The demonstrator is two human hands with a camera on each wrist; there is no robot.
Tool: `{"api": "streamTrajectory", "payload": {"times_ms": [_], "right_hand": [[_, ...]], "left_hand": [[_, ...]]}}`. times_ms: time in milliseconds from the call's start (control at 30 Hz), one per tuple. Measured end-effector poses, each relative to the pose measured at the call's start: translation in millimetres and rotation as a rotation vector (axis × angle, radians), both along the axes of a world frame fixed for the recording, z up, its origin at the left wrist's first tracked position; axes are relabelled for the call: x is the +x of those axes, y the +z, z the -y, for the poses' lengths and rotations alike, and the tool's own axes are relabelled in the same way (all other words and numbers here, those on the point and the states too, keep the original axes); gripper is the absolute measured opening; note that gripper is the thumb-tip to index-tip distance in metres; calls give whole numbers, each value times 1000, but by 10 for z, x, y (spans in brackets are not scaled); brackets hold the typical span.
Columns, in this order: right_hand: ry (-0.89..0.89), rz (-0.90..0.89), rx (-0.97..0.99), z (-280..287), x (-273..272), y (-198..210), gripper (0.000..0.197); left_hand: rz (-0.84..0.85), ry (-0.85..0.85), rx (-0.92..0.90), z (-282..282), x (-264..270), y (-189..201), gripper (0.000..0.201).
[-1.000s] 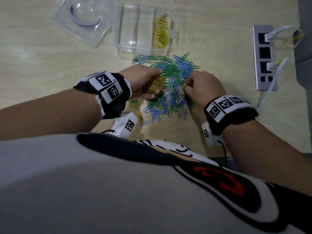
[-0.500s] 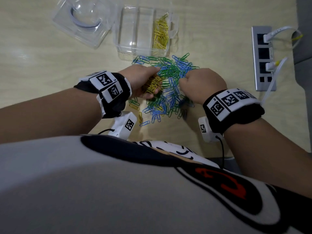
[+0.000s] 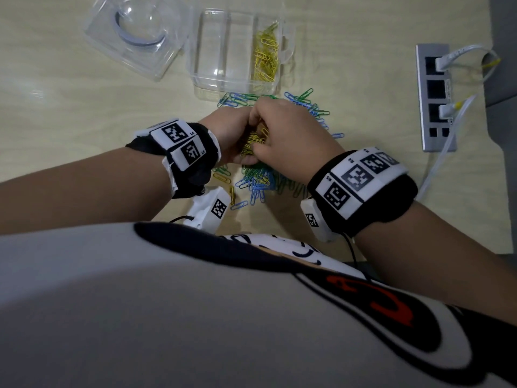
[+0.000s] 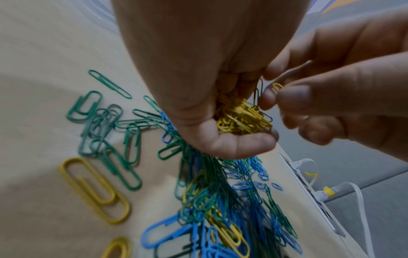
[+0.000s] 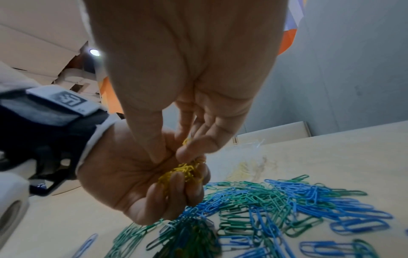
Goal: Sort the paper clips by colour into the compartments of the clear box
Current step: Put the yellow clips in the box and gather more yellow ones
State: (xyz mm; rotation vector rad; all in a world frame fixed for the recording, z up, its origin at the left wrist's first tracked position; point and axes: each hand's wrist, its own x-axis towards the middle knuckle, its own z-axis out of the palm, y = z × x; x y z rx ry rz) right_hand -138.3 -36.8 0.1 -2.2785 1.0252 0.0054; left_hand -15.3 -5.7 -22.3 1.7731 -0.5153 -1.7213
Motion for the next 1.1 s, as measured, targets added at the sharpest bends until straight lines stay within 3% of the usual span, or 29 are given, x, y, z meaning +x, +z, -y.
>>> {"api": "streamTrajectory", "payload": {"times_ms": [100,233,367,467,567,633,700,833,967,1100], "right_hand": [[-2,68,22,-34,-16,68,29],[-34,134,17,-17,-75,128,19],[-250,173,-6,111,-207,78,15],[-316,-174,-53,264,-391,-41,17],[-232,-607,116,206,-522,-137,70],[-212,-685,188,90,-550,-208,91],[-242,-595,169,51,-543,-310,79],[-274,-378,-6,148,-521,-374,30],[-271,-283,-86,138,-483,-319,21],[77,-239,66,-49,-322,-315,27]], "left_hand": [[-2,10,-7,-8,21,-5,26],[-43,14,11,-3,45,-25,22],[-95,9,70,24,69,-19,27],[-82,-8,91,42,96,-24,31],[-52,-14,91,46,118,-30,31],[-35,-17,86,44,122,-28,31],[-27,-22,83,40,119,-20,31],[-15,-15,82,29,107,-7,30],[-9,-3,78,22,116,-4,29],[-15,8,83,20,132,0,28]]}}
